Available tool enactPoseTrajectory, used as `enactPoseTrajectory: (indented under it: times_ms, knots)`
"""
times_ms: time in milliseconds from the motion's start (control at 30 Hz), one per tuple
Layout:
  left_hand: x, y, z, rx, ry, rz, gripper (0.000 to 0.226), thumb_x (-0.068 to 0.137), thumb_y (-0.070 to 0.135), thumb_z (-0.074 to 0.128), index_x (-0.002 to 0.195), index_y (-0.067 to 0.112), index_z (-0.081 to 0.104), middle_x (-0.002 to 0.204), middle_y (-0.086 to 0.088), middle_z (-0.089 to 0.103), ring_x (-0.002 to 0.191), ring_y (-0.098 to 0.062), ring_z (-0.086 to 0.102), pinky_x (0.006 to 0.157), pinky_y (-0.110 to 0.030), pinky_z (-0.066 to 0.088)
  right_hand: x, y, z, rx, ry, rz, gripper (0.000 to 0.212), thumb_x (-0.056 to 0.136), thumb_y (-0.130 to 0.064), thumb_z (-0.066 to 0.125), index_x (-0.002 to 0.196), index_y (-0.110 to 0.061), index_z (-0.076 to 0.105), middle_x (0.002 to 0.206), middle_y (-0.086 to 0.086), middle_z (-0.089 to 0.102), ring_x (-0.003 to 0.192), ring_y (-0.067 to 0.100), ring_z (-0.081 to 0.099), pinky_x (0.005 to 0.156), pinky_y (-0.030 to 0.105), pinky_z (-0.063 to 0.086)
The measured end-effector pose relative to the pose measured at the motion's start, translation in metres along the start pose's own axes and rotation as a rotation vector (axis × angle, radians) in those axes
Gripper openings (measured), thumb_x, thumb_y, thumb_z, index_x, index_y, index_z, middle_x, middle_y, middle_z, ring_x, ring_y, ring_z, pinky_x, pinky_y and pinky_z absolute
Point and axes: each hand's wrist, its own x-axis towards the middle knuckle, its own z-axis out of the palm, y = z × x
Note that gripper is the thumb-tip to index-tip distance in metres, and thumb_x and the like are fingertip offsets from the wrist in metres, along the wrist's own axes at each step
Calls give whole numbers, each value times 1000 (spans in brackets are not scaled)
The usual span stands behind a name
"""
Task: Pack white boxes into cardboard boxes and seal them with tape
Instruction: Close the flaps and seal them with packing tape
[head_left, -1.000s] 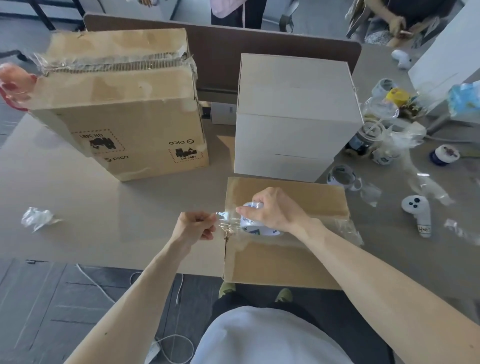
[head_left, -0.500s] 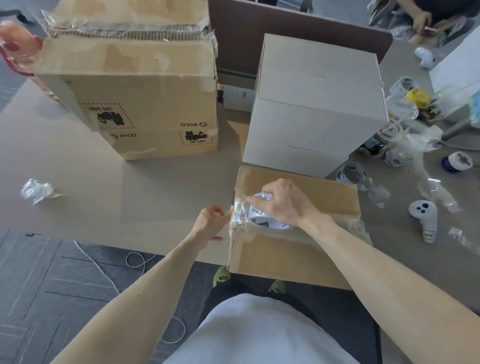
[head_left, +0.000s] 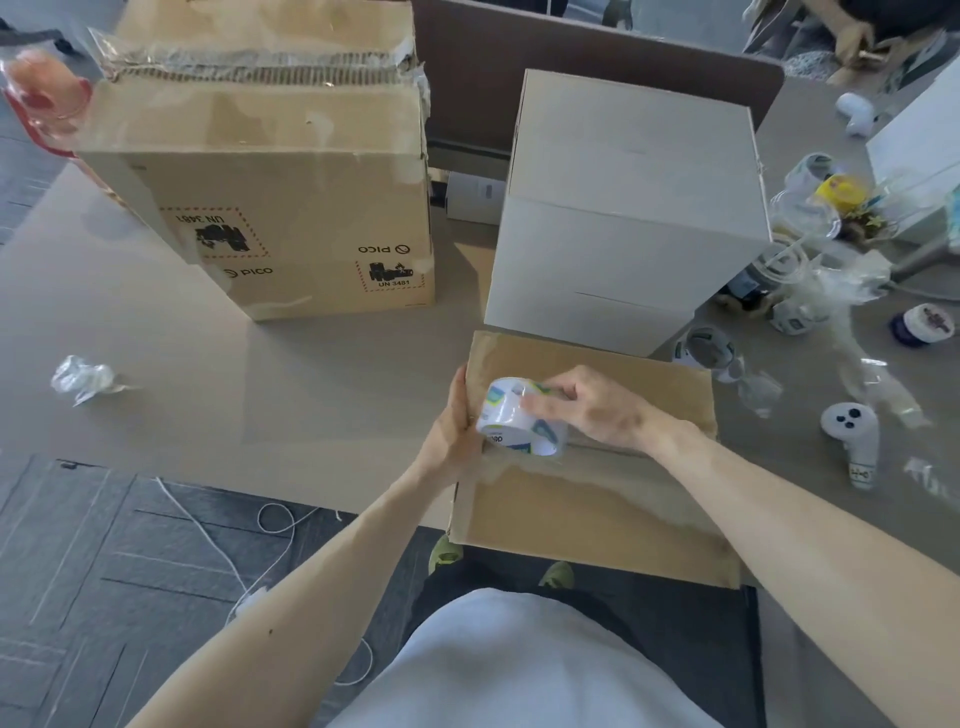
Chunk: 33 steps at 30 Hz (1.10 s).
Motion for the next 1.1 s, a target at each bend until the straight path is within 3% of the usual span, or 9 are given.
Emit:
enactPoseTrajectory:
  times_ms: [233,433,533,633,700,767,833,1000,1100]
  knots:
    - [-2,13,4,132,138,21,70,101,26,49,158,19,7,139,-9,52,125,-27,53,92,-25,38,-11,18,-16,7,-16,-27,54,82,-57,62,53,-15,42,59,0,34,59,19,30,60,33,21]
    - [0,8,4,136,152,141,56,105,40,41,150,17,19,86,7,59,63,3,55,61,-17,44,-63,59,-62,-80,157,59,68,69,-69,62,51,-12,30,49,-7,26,46,11,24,49,28,19]
    - [2,8,5,170,148,125,56,105,40,41,149,13,20,85,-1,56,58,4,56,54,-15,43,-74,67,-71,-81,174,45,74,73,-68,63,53,-6,28,50,-5,25,46,11,23,49,27,19]
    - [-1,13,7,325,228,176,55,100,45,45,146,23,24,126,-10,53,108,-10,57,93,-48,50,-76,71,-67,-36,194,27,73,76,-69,63,53,-10,28,51,-4,24,47,13,23,49,24,18]
    - [-4,20,12,617,337,229,62,97,20,47,152,29,19,163,-4,17,150,-23,17,118,-59,3,-77,74,-64,16,182,22,74,75,-73,59,55,-10,25,53,-2,23,50,16,22,51,28,18]
    - [-7,38,22,749,314,383,52,97,13,42,147,28,35,162,2,20,152,-18,6,118,-49,-15,-78,78,-65,80,148,27,76,77,-74,55,58,-8,24,55,-1,23,50,15,20,52,26,16]
    - [-4,52,33,788,238,455,37,104,27,29,135,23,49,152,0,37,148,-14,16,122,-43,-9,-83,81,-67,155,101,30,73,79,-70,54,58,-7,24,55,-2,23,49,13,19,50,22,16]
    - [1,44,43,985,93,377,87,87,76,-11,158,29,8,166,4,-5,151,-9,-14,122,-38,-13,-93,75,-69,297,147,10,63,86,-55,60,56,-8,31,56,4,26,52,21,22,56,29,17]
    - [-1,40,40,942,108,462,101,83,87,6,159,20,10,166,1,6,153,-11,-3,124,-45,-4,-91,51,-66,398,202,-74,58,89,-46,62,57,-5,36,56,6,28,53,24,22,55,34,15]
